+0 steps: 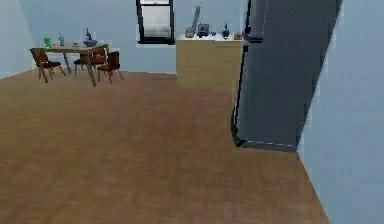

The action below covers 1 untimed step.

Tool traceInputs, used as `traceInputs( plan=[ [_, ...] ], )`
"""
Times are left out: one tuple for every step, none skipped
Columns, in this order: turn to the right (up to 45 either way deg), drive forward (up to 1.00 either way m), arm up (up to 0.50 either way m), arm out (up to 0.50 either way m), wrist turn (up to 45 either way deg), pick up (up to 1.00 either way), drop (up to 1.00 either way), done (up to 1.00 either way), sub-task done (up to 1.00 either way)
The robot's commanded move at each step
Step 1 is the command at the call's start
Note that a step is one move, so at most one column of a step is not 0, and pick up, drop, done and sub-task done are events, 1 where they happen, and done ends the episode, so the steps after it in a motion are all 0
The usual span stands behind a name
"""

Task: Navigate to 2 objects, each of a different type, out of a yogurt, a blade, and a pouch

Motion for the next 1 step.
traceInputs(
  plan=[
    [3.0,0.00,0.00,0.00,0.0,0.00,0.00,0.00,0.00]
  ],
)
